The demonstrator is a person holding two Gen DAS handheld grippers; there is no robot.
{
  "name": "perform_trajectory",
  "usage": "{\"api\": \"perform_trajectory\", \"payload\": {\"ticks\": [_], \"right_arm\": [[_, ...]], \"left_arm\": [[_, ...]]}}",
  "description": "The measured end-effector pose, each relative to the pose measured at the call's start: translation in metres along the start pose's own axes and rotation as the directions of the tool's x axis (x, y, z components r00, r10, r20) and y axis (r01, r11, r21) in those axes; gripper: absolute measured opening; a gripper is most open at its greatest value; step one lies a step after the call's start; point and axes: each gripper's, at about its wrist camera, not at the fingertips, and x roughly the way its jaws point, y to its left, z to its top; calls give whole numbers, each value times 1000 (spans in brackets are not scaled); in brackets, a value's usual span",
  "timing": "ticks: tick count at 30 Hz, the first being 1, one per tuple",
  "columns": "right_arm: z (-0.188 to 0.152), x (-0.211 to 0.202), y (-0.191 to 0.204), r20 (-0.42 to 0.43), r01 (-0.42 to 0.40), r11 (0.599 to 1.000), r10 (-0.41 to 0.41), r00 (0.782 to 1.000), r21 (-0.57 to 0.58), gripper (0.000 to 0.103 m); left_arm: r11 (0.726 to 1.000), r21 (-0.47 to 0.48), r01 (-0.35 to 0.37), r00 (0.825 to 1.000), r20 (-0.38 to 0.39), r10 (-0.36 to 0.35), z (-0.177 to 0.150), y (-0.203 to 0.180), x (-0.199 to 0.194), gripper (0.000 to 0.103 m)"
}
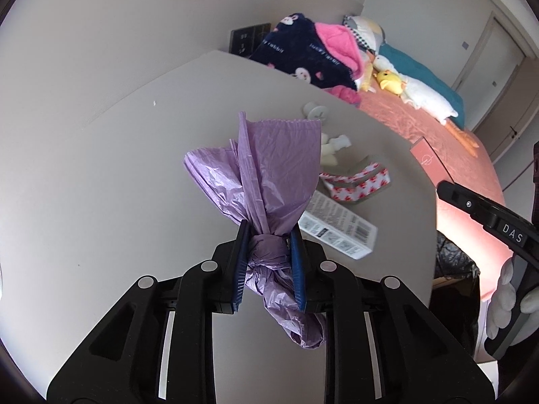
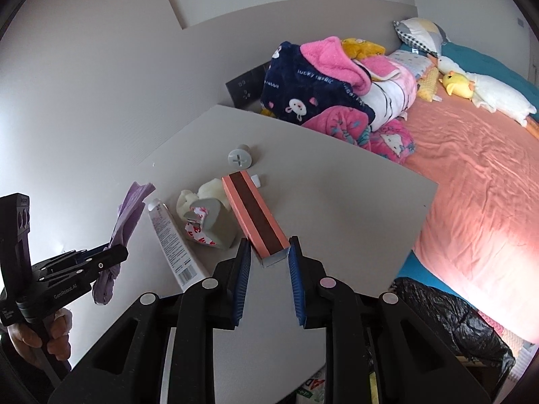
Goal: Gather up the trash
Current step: 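Carry bag and pink box over the black trash bag and open both tools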
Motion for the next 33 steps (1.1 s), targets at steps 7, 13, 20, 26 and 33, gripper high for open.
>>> {"api": "perform_trajectory", "payload": {"ticks": [7, 13, 20, 26, 33], "right_arm": [[-10, -33, -8, 39, 20, 999, -21, 999, 28, 25], [-21, -60, -14, 66, 40, 998, -44, 997, 53, 25], [-35, -88, -23, 85, 66, 994, -73, 994, 83, 25], [-47, -112, -35, 105, 89, 990, -101, 989, 112, 25], [-58, -133, -49, 129, 115, 982, -135, 982, 151, 25]], "left_arm": [[999, 32, 43, 999, 22, -43, -2, -19, -18, 22], [994, 78, 77, 997, 24, -79, -2, -40, -26, 22], [982, 142, 125, 991, 22, -129, 1, -69, -27, 22], [967, 198, 161, 986, 19, -168, 2, -97, -30, 22], [945, 254, 207, 977, 5, -215, -3, -127, -33, 22]]}}
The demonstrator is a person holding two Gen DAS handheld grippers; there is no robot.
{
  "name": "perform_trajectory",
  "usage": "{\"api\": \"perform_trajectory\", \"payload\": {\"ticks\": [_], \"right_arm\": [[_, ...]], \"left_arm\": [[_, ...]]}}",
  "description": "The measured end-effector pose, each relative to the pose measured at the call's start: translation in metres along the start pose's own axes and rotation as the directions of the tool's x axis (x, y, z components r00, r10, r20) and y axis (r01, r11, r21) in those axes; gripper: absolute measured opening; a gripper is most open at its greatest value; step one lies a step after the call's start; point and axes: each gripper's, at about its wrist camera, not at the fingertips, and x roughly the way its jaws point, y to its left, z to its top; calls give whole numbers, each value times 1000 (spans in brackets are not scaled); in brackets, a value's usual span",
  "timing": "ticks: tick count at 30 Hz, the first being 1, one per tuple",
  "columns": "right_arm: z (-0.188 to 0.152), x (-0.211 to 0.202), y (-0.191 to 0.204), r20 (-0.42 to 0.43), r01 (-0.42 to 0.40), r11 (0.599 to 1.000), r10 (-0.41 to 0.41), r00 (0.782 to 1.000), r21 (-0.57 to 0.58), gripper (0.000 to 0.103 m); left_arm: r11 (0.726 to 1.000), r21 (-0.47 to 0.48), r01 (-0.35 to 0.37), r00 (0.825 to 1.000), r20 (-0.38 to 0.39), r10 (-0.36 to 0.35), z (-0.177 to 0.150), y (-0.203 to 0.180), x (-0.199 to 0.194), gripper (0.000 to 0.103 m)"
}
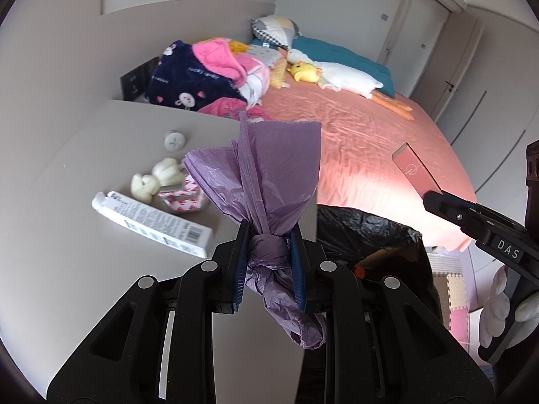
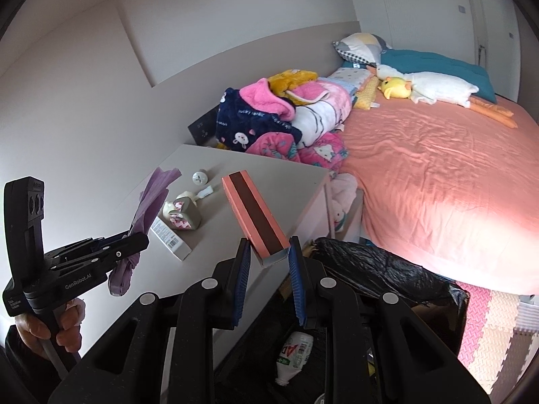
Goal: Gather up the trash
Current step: 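Carry bag and pink box over the black trash bag and open both tools, then move both tools back to the desk toward the white toothpaste box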
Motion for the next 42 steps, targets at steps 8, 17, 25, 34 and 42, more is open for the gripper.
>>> {"api": "perform_trajectory", "payload": {"ticks": [8, 17, 25, 34, 42], "right_arm": [[-5, -25, -27, 32, 29, 998, -31, 999, 46, 25], [-14, -51, -54, 62, 67, 993, -73, 995, 96, 25], [-19, -73, -74, 78, 48, 989, -60, 995, 140, 27], [-22, -104, -88, 159, 86, 977, -118, 980, 196, 70], [-23, -99, -89, 140, 92, 977, -121, 983, 194, 70]], "left_arm": [[997, 45, 63, 998, -11, -63, 1, -33, 6, 22], [982, 92, 167, 985, -50, -163, 4, -71, 18, 22], [928, 115, 355, 927, -172, -333, 2, -107, 36, 45], [940, 160, 302, 941, -208, -267, -8, -126, 49, 96], [953, 130, 273, 948, -204, -243, -4, -115, 53, 96]]}}
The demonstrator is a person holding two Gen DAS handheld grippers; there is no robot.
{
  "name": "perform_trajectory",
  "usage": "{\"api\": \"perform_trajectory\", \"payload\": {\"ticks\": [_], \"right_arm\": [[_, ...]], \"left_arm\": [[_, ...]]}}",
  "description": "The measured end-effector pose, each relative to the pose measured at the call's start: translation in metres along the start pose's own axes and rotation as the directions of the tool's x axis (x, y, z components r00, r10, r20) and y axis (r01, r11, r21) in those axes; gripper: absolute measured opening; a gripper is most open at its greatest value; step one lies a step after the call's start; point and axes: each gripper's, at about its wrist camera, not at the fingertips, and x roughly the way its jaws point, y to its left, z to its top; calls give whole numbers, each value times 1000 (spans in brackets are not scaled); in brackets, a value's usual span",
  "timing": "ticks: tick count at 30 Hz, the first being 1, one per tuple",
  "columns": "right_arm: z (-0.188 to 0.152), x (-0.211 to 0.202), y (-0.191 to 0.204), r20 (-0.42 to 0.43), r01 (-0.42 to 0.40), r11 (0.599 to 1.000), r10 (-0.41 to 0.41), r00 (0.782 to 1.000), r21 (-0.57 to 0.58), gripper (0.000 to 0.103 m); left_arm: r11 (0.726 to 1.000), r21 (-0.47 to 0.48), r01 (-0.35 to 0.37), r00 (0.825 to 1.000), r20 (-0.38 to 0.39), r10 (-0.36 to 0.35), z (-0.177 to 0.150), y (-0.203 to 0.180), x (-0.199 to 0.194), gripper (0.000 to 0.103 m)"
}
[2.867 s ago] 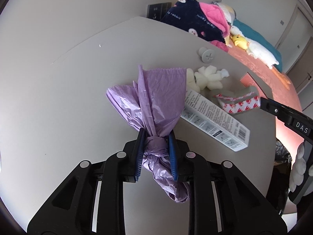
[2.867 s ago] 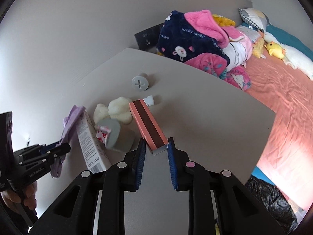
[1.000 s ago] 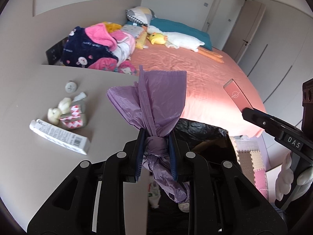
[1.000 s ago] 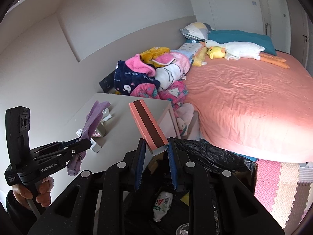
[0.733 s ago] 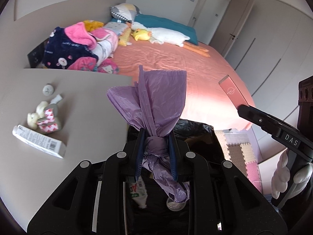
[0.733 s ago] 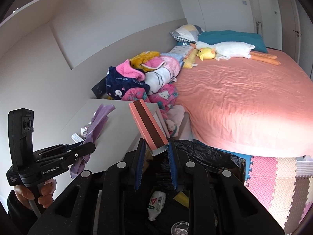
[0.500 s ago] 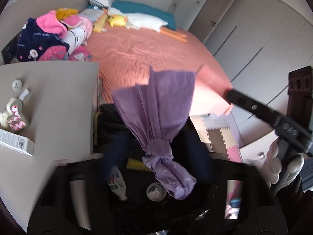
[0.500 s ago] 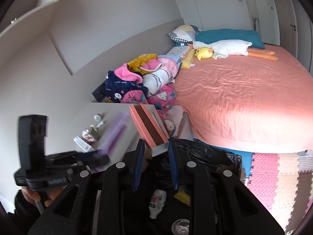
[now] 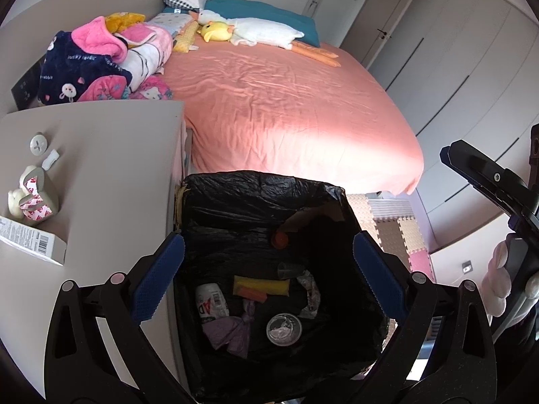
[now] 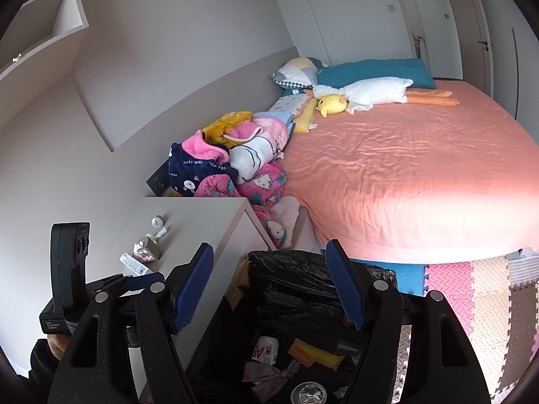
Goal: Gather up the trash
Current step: 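Move both tools back to the desk toward the white toothpaste box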
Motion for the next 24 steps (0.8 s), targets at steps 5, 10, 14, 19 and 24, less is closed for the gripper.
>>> {"api": "perform_trajectory", "payload": {"ticks": [5, 10, 14, 19, 24], "right_arm": [[-1, 6, 6, -14, -15, 1000, 15, 1000, -9, 70], [-1, 17, 14, -33, -39, 999, 38, 999, -19, 70], [-2, 25, 23, -47, -62, 998, 60, 997, -32, 70], [-3, 37, 37, -67, -93, 994, 90, 994, -49, 70], [-6, 50, 54, -95, -124, 990, 118, 988, -68, 70]], "left_arm": [[1000, -15, -23, 1000, -5, 23, -2, 5, -2, 96], [998, -41, -48, 999, -4, 48, -6, 15, -7, 96], [995, -64, -71, 997, 0, 71, -10, 26, -13, 96], [990, -99, -102, 995, 3, 103, -18, 41, -21, 96], [982, -136, -129, 991, 5, 131, -27, 58, -30, 96]]}}
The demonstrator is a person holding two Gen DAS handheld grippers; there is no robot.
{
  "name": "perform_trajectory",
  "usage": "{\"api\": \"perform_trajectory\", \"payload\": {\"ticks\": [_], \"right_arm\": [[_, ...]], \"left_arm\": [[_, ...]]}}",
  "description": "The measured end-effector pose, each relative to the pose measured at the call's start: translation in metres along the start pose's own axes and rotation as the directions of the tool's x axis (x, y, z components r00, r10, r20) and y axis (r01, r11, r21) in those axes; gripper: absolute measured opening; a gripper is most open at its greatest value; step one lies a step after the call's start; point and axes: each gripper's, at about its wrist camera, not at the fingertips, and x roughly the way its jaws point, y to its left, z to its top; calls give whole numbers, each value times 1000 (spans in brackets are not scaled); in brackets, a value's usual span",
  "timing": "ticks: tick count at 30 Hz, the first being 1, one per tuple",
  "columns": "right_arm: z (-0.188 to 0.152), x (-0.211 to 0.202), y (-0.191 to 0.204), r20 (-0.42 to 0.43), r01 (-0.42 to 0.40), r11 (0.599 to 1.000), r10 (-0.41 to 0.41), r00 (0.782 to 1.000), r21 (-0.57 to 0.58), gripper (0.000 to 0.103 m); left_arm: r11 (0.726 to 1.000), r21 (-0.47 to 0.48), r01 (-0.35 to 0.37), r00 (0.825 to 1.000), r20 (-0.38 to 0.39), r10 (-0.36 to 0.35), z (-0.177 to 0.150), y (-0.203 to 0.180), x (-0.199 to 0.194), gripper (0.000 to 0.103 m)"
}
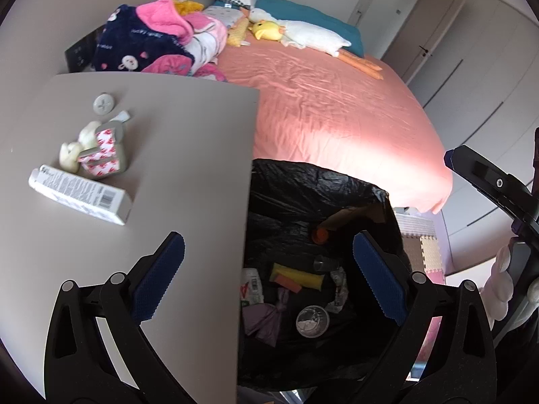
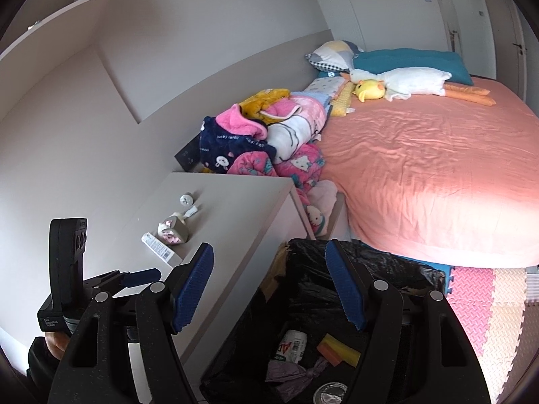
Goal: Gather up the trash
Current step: 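Move both tools back to the desk toward the white toothpaste box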
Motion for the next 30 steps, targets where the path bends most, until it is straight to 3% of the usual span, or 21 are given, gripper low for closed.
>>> {"api": "perform_trajectory", "payload": {"ticks": [12, 30], "right_arm": [[-1, 34, 41, -52, -54, 996, 50, 997, -64, 70], [5, 87, 74, -119, -83, 992, 71, 990, -97, 70]], "left_arm": [[990, -117, -75, 997, 16, 78, -11, 46, -17, 96], [941, -290, -176, 984, -10, 180, -6, 116, -12, 96]]}}
